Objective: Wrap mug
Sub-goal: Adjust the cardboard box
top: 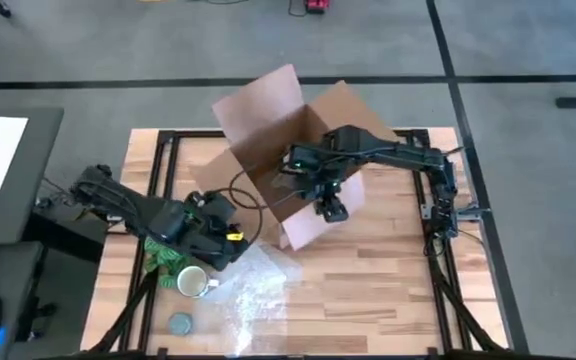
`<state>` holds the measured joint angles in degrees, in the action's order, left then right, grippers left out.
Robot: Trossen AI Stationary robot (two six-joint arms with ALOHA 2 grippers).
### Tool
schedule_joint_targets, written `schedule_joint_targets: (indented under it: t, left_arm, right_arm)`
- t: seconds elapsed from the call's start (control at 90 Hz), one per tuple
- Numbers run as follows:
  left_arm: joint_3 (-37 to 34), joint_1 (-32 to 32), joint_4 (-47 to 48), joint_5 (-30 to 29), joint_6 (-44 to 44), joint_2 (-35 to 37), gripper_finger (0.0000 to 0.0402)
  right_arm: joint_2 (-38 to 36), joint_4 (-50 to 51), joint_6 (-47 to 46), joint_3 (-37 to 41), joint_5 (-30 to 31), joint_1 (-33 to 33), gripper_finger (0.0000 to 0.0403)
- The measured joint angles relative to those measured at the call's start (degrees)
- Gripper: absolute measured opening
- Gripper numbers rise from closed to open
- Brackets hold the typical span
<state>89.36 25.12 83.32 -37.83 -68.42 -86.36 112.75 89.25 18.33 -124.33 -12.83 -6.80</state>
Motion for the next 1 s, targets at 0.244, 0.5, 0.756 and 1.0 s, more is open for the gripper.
schedule_joint_targets:
  t: [0.244,0.5,0.756,1.0]
  left_arm:
    - [-6.53,-9.4,-11.01,-0.79,13.04,0.06,0.0173]
    - [-7.45,-17.66,-17.82,1.41,26.27,0.23,0.0173]
    - [-5.48,-17.7,-18.04,3.7,27.81,6.16,0.0173]
    - [-5.44,-11.87,-18.19,18.56,23.95,12.96,0.0173]
  right_arm:
    - [-2.67,0.23,-4.25,4.31,2.16,-2.89,0.004]
    - [-10.28,0.52,-8.12,14.76,3.05,-5.77,0.0015]
    - [-17.91,-1.41,-9.47,21.42,5.69,-7.95,0.002]
    - [-19.76,-1.66,-10.15,21.9,5.69,-8.27,0.0052]
